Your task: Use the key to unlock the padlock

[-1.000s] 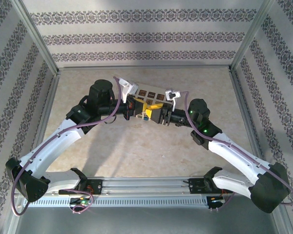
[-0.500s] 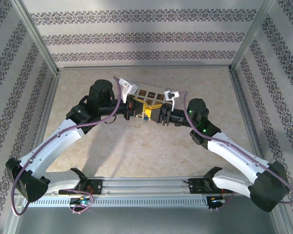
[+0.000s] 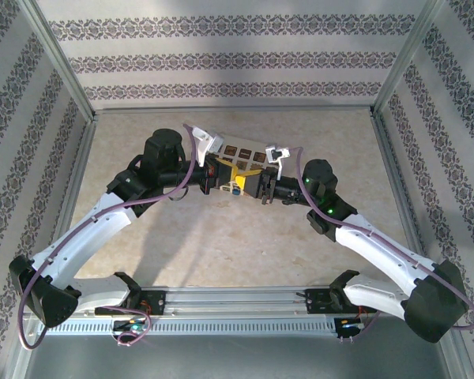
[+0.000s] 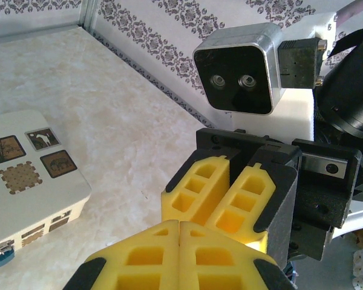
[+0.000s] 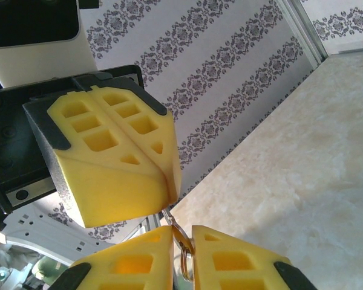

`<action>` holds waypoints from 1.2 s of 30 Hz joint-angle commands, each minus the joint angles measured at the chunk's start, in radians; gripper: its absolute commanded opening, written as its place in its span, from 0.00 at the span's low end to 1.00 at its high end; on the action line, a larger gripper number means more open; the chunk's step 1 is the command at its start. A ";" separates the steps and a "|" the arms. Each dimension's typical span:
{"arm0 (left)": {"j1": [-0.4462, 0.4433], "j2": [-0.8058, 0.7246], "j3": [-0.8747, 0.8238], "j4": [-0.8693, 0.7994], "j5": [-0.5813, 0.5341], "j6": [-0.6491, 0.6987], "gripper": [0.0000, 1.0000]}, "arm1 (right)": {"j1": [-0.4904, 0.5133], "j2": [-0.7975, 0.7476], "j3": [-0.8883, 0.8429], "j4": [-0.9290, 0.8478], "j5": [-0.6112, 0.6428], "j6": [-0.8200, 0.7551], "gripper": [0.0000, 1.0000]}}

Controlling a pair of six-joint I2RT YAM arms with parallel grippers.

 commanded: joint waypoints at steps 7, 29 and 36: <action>0.009 -0.003 0.023 0.015 -0.006 0.011 0.00 | 0.016 0.001 0.005 0.035 -0.023 -0.004 0.00; 0.044 -0.294 -0.324 0.145 -0.463 -0.032 0.94 | -0.168 0.011 0.053 -0.332 0.063 -0.185 0.00; 0.046 -0.215 -0.497 0.249 -0.435 -0.113 1.00 | -0.256 0.206 0.100 -0.279 0.042 -0.182 0.00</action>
